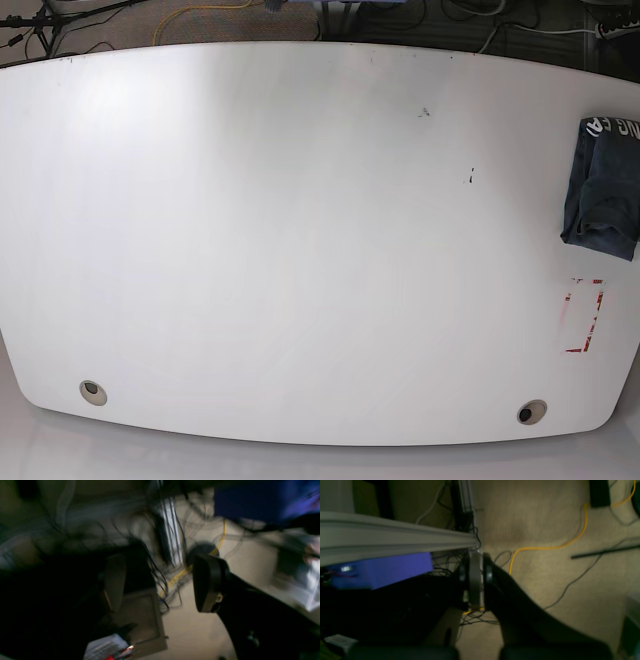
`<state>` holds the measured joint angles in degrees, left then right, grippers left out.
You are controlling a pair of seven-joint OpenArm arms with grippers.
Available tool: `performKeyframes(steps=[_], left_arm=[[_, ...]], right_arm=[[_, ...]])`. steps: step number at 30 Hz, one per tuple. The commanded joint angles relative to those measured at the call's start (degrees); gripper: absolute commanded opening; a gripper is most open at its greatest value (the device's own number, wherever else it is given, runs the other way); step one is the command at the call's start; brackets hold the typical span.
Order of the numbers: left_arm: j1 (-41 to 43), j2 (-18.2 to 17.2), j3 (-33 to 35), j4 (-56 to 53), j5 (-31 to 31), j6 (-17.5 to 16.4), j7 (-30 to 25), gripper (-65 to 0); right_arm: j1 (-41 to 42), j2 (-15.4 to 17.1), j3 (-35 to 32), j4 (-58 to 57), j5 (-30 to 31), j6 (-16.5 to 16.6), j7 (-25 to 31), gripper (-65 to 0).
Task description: Fold the T-shirt properly
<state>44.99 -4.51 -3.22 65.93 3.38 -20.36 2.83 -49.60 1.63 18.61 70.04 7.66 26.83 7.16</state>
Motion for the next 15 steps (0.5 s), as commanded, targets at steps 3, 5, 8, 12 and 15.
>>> performKeyframes(steps=[3,5,8,12,15], left_arm=[[-5.5,-1.3,0.1,-12.5,-0.7,-0.5,-1.2,-27.1],[-8.0,-1.3,0.1,-17.2,-0.7,-0.5,-1.3,-27.1],[-12.7,-1.3,0.1,-25.3,-0.7,-0.5,-1.9,-27.1],[-18.8,-1.3,0.1,-37.1,-0.7,-0.4,-5.6,-27.1],[-23.0,-1.3,0.1,-45.3,-0.7,1.1,-8.0,-27.1]], right_arm=[[3.1,0.6,0.2,-7.3,-1.9,0.4,1.1,-63.6],[5.1,0.9,0.2,-10.4,-4.4,0.2,1.1,-63.6],[8.2,0.9,0.2,-15.9,-8.1,0.2,1.1,-63.6],[12.0,0.9,0.3,-22.3,-10.2,0.1,1.1,-63.6],[15.3,1.1,0.3,-26.4,-10.7,-0.1,1.1,-63.6]])
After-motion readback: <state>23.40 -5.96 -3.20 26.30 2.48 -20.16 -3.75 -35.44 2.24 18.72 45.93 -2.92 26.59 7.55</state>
